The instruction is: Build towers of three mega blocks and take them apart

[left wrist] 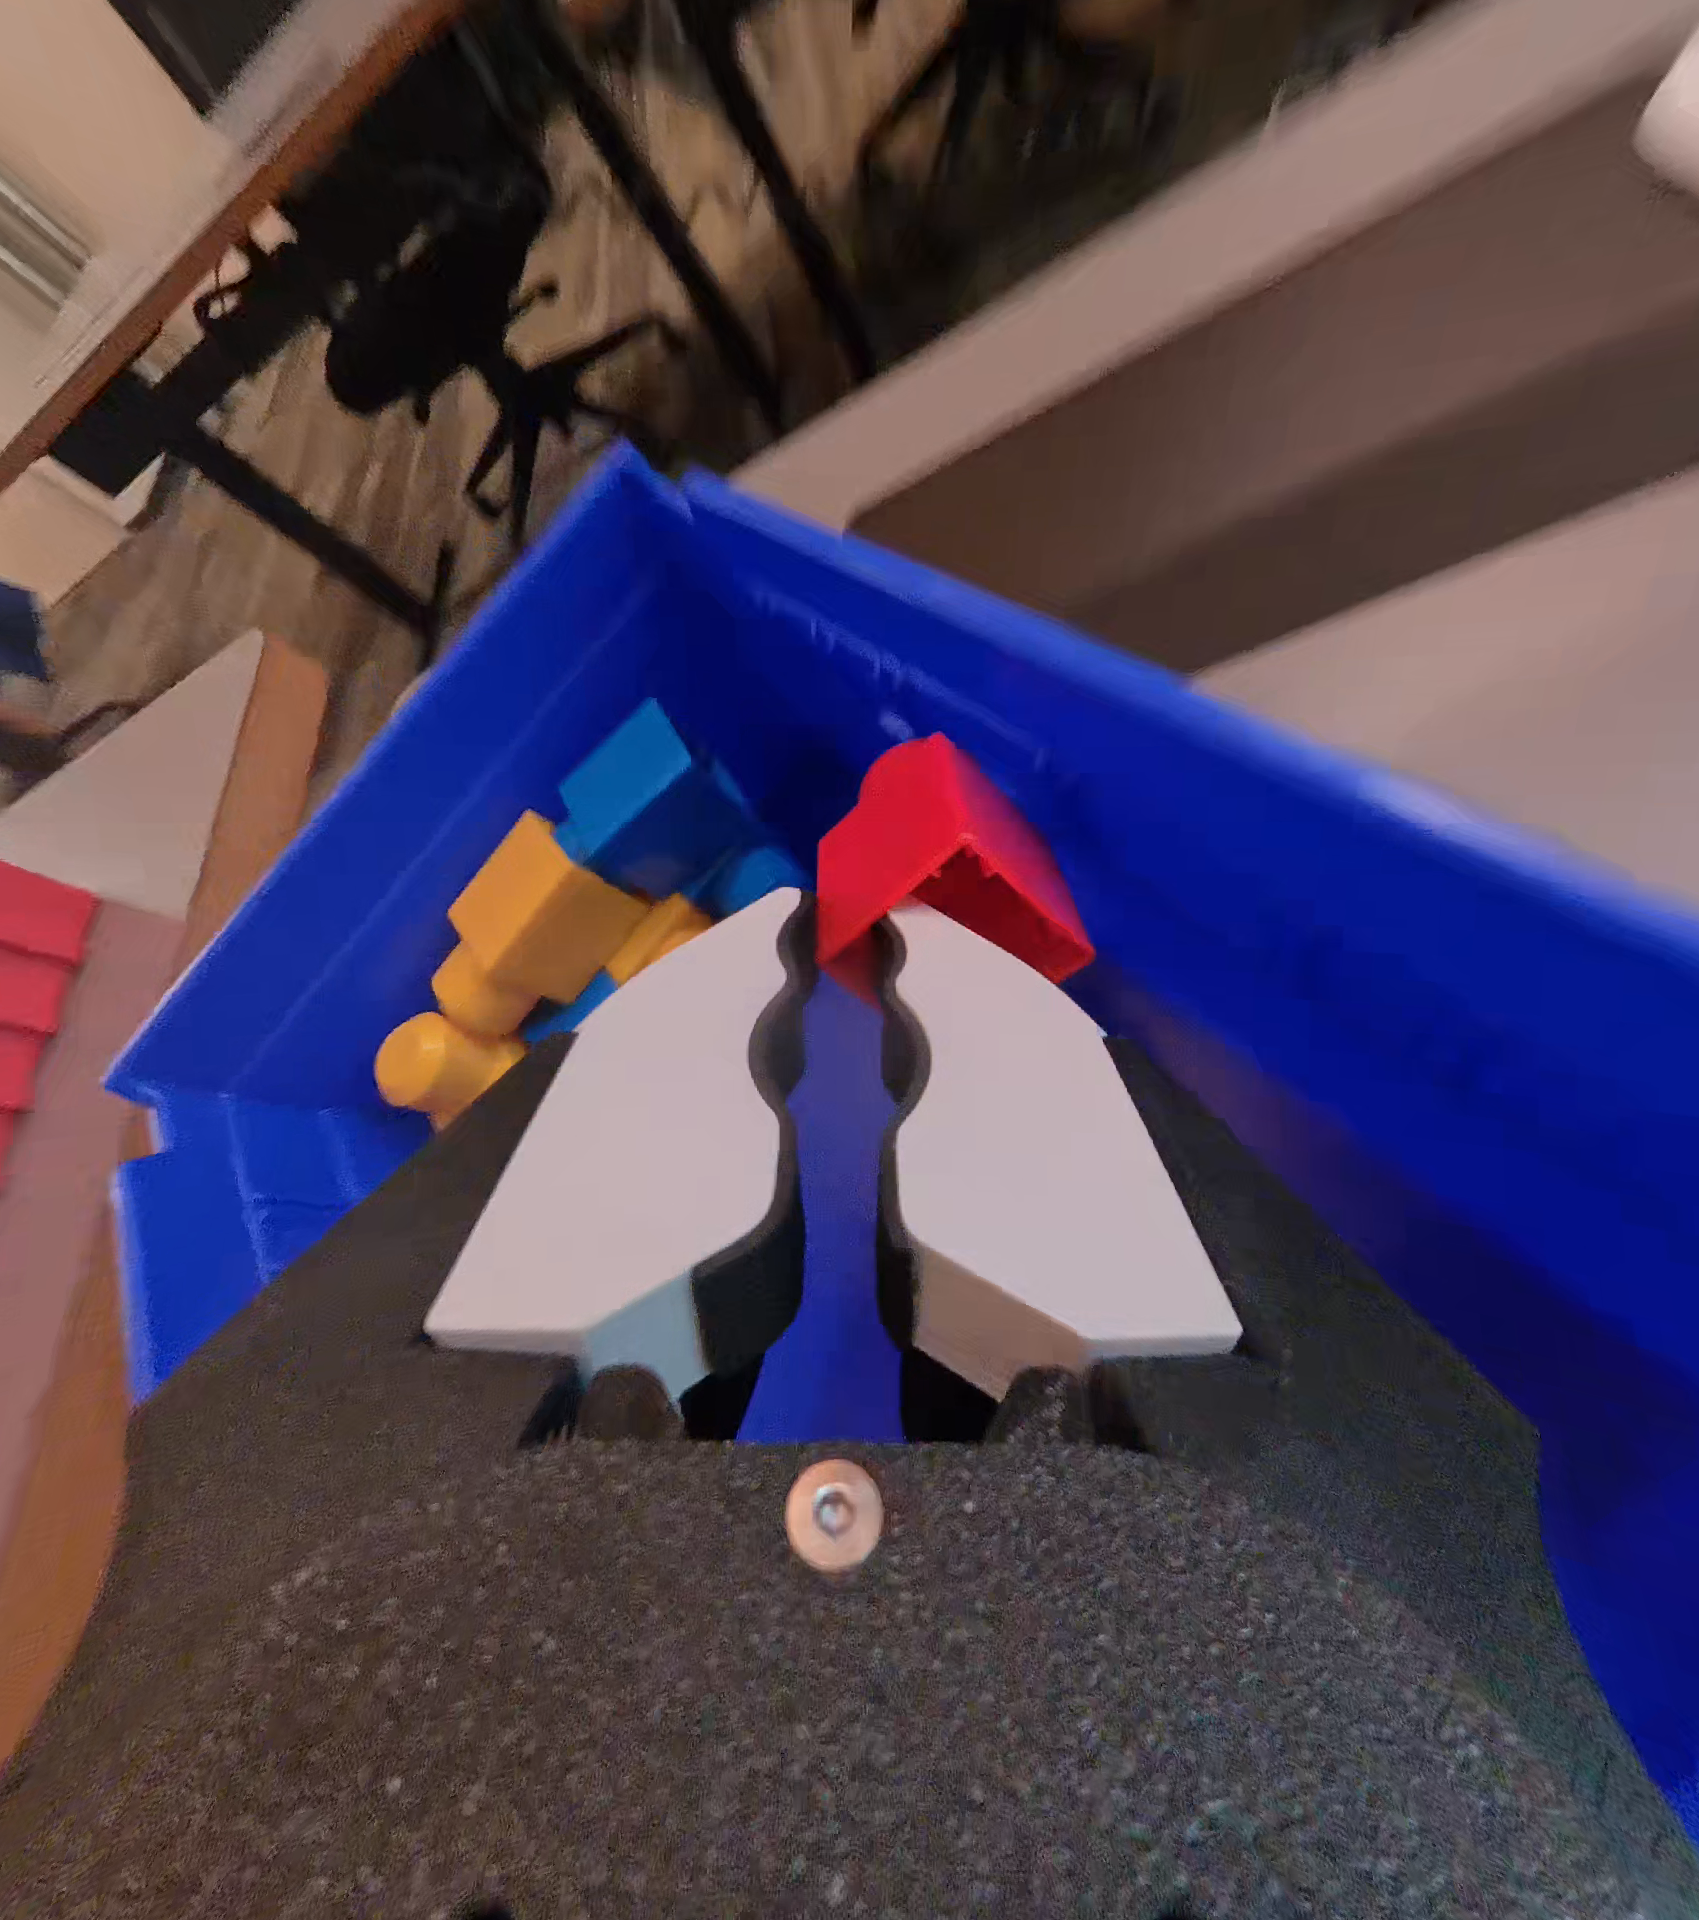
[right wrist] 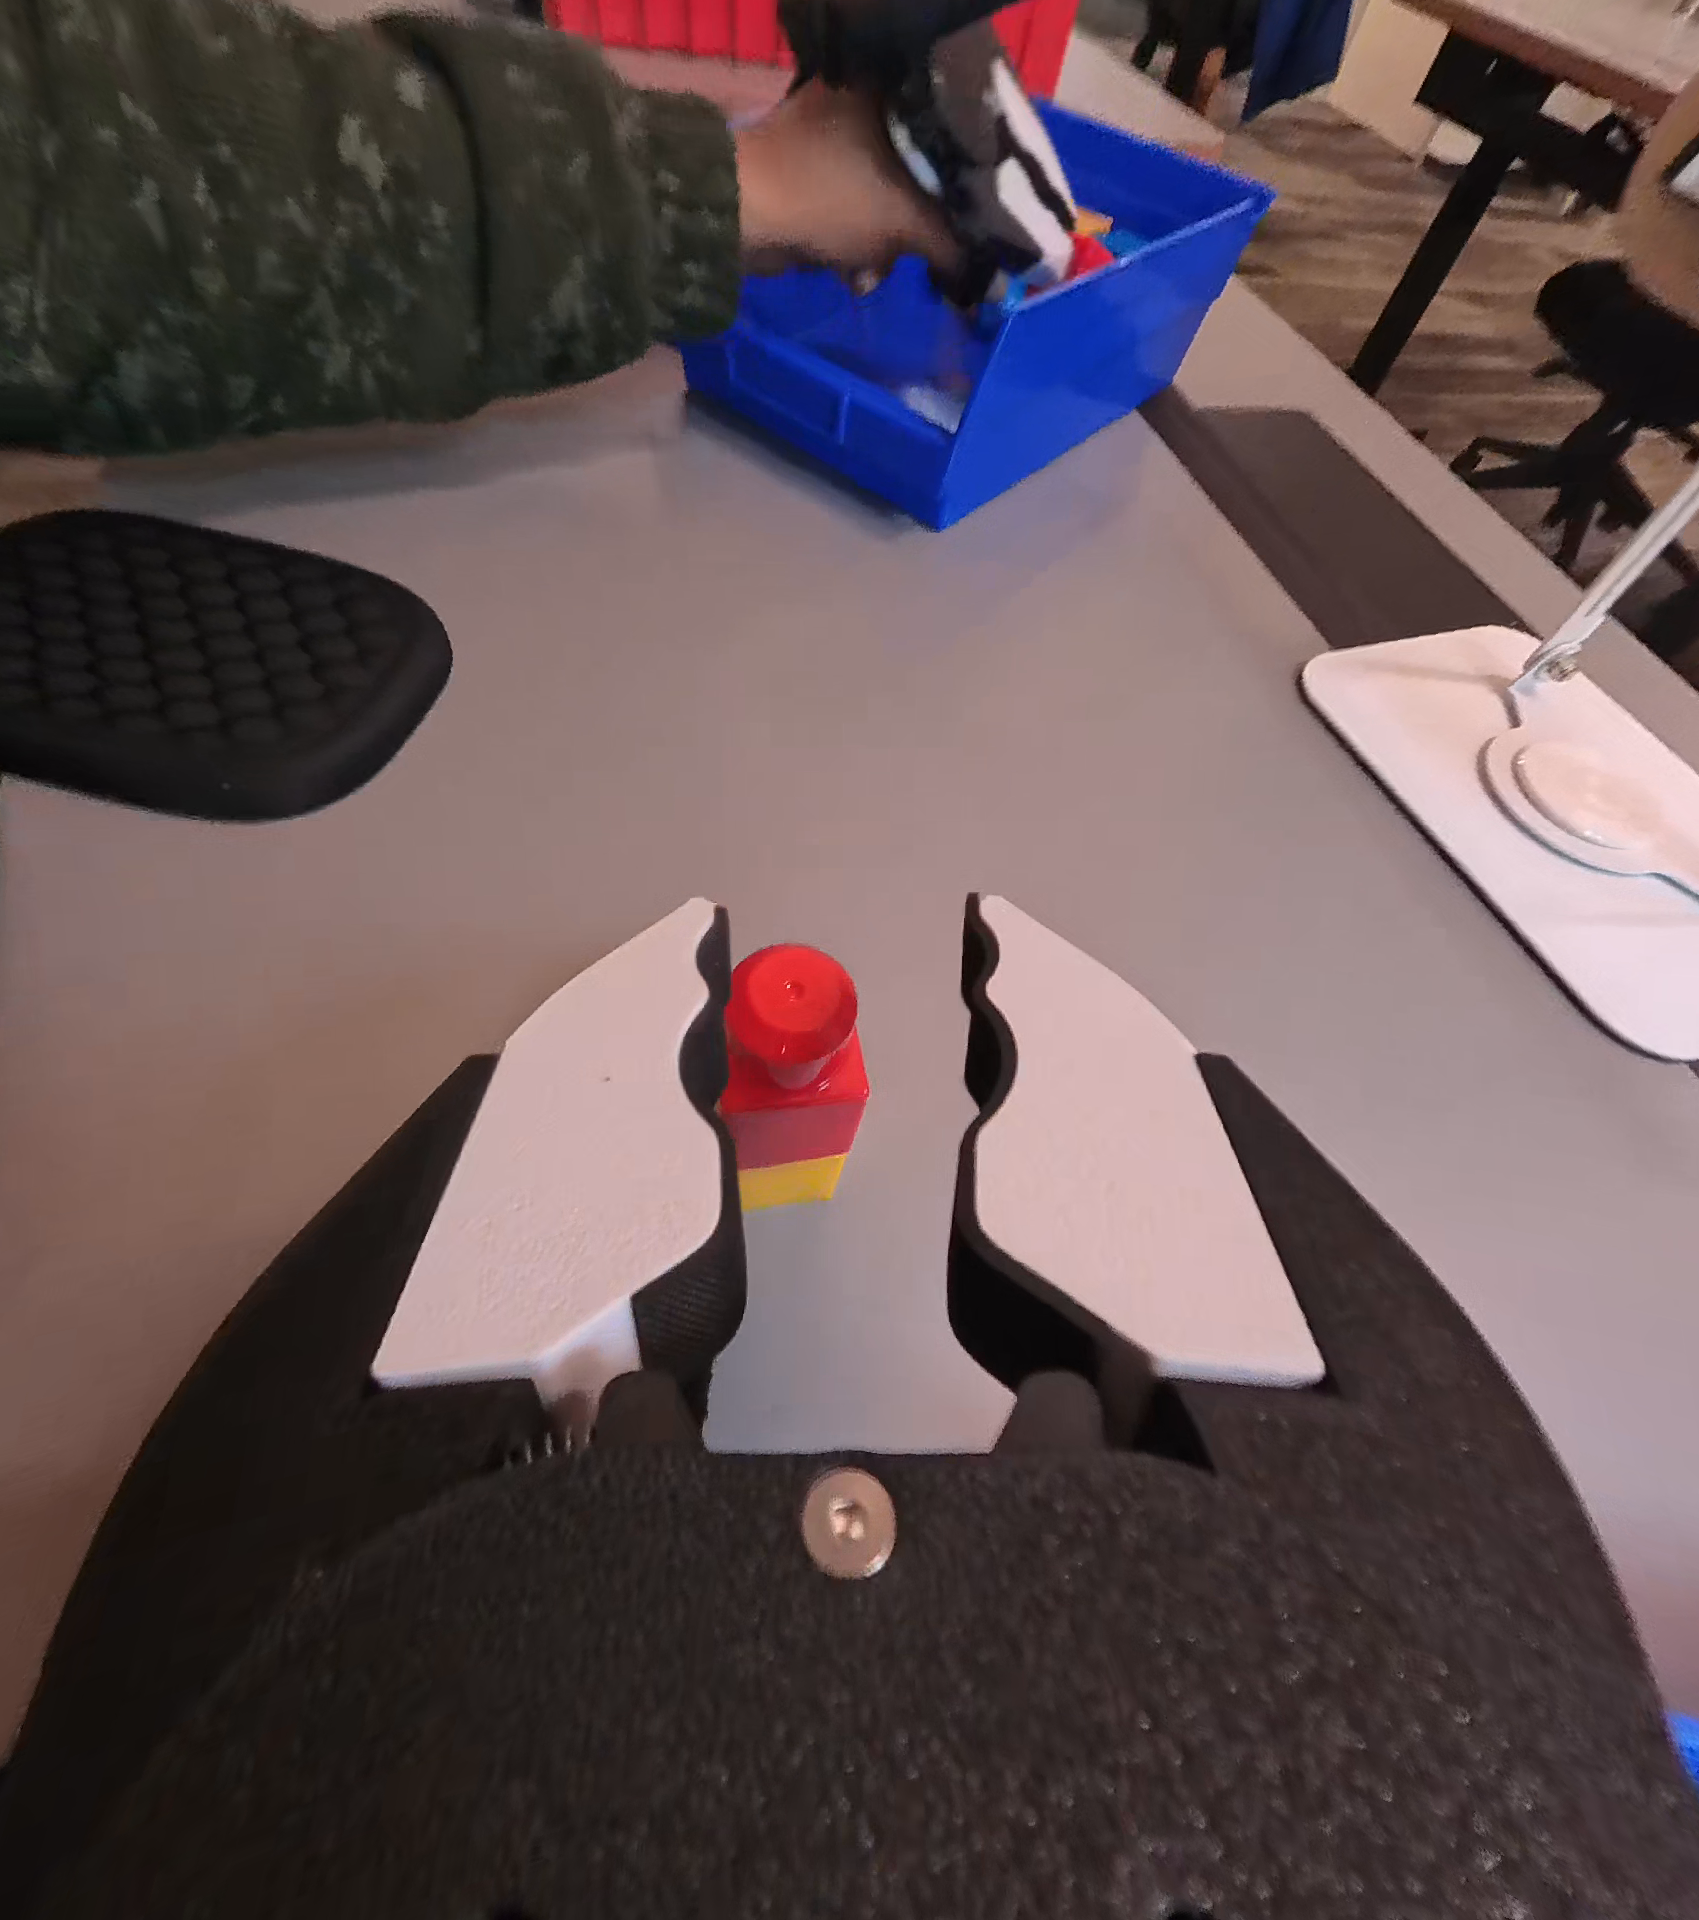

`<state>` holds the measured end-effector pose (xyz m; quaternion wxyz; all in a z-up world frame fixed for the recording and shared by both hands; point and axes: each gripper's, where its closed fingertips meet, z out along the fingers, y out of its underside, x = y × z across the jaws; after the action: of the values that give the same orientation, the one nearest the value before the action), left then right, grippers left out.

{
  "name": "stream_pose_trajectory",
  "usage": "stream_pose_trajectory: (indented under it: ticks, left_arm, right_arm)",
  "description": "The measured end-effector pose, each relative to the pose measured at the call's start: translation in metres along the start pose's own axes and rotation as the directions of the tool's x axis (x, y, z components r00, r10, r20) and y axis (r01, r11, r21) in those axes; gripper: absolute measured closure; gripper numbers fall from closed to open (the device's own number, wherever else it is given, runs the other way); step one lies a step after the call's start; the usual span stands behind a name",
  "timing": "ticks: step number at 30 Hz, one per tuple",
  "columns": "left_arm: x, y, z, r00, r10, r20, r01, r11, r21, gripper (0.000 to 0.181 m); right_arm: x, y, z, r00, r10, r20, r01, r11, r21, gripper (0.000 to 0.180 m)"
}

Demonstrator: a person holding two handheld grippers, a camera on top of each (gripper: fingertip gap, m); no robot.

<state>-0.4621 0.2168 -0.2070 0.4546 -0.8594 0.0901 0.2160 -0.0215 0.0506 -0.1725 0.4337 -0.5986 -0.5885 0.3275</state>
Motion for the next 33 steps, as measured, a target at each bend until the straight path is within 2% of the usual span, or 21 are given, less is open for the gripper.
stream_pose_trajectory:
  ticks: [2,4,6,8,10,13,18,22,24,26,28,29,30,31,33]
  left_arm:
    - [0.007,-0.025,-0.029,0.985,-0.142,-0.102,0.156,0.977,0.147,0.173]
    - [0.023,-0.049,-0.066,0.935,-0.229,-0.272,0.300,0.918,0.260,0.172]
    - [0.035,-0.063,-0.097,0.908,-0.231,-0.350,0.349,0.880,0.322,0.173]
    - [0.061,-0.079,-0.131,0.829,-0.220,-0.513,0.442,0.821,0.362,0.173]
    - [0.094,-0.097,-0.173,0.687,-0.175,-0.705,0.558,0.748,0.358,0.173]
    - [0.146,-0.119,-0.242,0.402,-0.038,-0.915,0.700,0.656,0.281,0.173]
    - [0.230,-0.126,-0.325,0.000,0.157,-0.988,0.753,0.650,0.103,0.173]
    - [0.283,-0.116,-0.350,-0.193,0.180,-0.964,0.691,0.722,-0.004,0.173]
    - [0.308,-0.106,-0.346,-0.218,0.152,-0.964,0.640,0.768,-0.024,0.173]
    - [0.321,-0.097,-0.348,-0.290,0.132,-0.948,0.613,0.786,-0.078,0.172]
    - [0.327,-0.093,-0.343,-0.288,0.123,-0.950,0.593,0.801,-0.076,0.171]
    - [0.328,-0.092,-0.339,-0.237,0.148,-0.960,0.595,0.804,-0.023,0.162]
    - [0.331,-0.090,-0.329,-0.146,0.161,-0.976,0.586,0.809,0.046,0.147]
    - [0.335,-0.086,-0.318,-0.042,0.184,-0.982,0.548,0.826,0.132,0.139]
    - [0.350,-0.068,-0.289,0.193,0.262,-0.946,0.371,0.872,0.318,0.127]
  right_arm:
    - [0.003,-0.010,-0.003,1.000,0.018,-0.014,-0.017,0.998,0.059,0.138]
    - [0.003,-0.021,-0.007,0.999,0.034,-0.013,-0.032,0.991,0.127,0.139]
    - [0.001,-0.032,-0.010,0.999,0.046,0.007,-0.047,0.980,0.193,0.141]
    - [-0.003,-0.041,-0.013,0.998,0.055,0.036,-0.062,0.965,0.256,0.141]
    - [-0.007,-0.050,-0.016,0.996,0.061,0.063,-0.078,0.947,0.312,0.141]
    - [-0.013,-0.063,-0.019,0.993,0.069,0.095,-0.101,0.911,0.399,0.139]
    - [-0.024,-0.078,-0.016,0.994,0.053,0.096,-0.093,0.874,0.477,0.128]
    - [-0.042,-0.090,-0.014,0.994,-0.002,0.108,-0.054,0.856,0.514,0.121]
    - [-0.051,-0.093,-0.014,0.993,-0.045,0.108,-0.017,0.854,0.519,0.124]
    - [-0.058,-0.090,-0.014,0.989,-0.087,0.121,0.016,0.867,0.498,0.143]
    - [-0.056,-0.083,-0.015,0.988,-0.086,0.125,0.023,0.899,0.436,0.145]
    - [-0.054,-0.083,-0.018,0.989,-0.083,0.120,0.024,0.902,0.431,0.145]
    - [-0.050,-0.083,-0.021,0.991,-0.069,0.115,0.014,0.905,0.425,0.146]
    - [-0.045,-0.082,-0.023,0.994,-0.048,0.103,0.003,0.916,0.402,0.146]
    - [-0.031,-0.076,-0.027,0.998,-0.029,0.048,0.011,0.941,0.339,0.146]
